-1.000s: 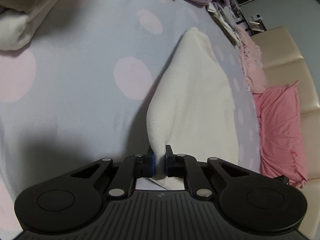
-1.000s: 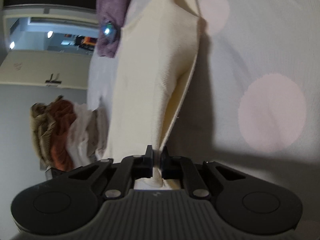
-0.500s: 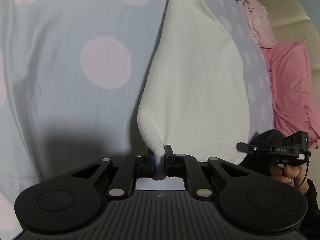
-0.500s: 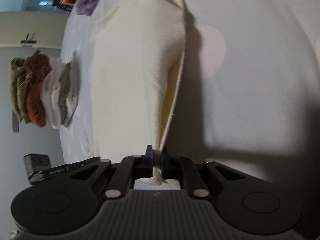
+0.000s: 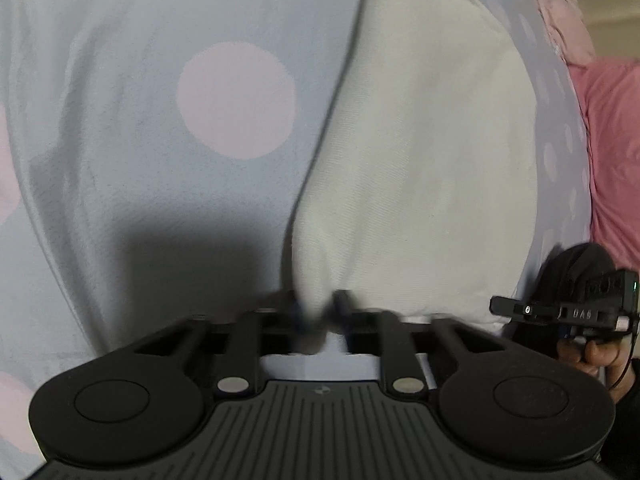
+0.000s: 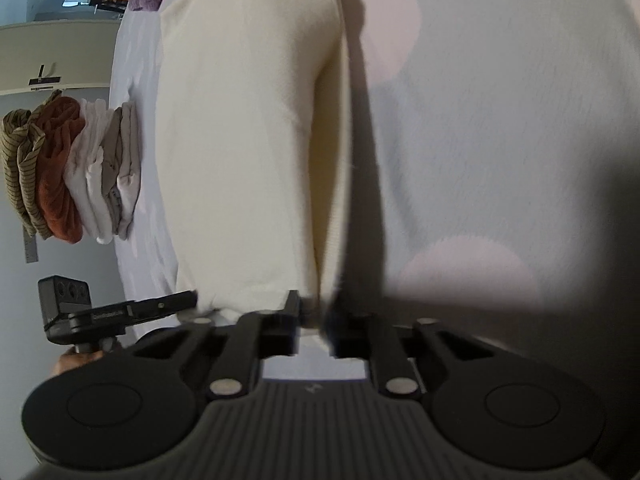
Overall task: Fold clothes
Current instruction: 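Lift the bundle end with both grippers and fold it over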
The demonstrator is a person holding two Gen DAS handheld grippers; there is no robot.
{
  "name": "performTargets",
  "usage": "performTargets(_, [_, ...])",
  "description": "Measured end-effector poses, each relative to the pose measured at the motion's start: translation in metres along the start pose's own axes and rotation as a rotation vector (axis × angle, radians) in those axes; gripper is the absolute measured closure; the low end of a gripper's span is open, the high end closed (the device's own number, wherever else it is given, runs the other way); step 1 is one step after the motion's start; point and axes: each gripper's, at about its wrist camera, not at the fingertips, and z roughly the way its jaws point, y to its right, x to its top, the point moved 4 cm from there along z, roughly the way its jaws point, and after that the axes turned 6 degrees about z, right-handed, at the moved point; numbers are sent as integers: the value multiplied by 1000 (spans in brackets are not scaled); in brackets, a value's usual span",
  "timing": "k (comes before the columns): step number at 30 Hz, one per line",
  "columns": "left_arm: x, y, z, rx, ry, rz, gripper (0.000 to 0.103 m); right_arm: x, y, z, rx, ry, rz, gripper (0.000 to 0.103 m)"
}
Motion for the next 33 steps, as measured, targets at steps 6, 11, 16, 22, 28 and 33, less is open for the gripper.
performTargets(6, [4, -5, -28, -128, 79, -51, 96, 8, -17, -28, 128, -9, 30, 92])
performTargets(11, [20, 0, -61, -274, 205, -56, 96, 27, -39, -59, 212, 27, 0, 92])
performTargets(16, [35, 11, -81, -369, 296, -75, 96, 52, -60, -80, 281, 65, -5, 92])
performTargets(22, [65, 23, -86, -451, 359, -119, 96, 88, -66, -95, 356, 78, 80, 92])
performTargets(28, [107, 28, -76, -497, 377, -189, 96, 118, -64, -112, 429, 100, 158, 92])
performTargets(33, [146, 26, -60, -484, 361, -286, 96, 142, -50, -103, 472, 93, 271, 92])
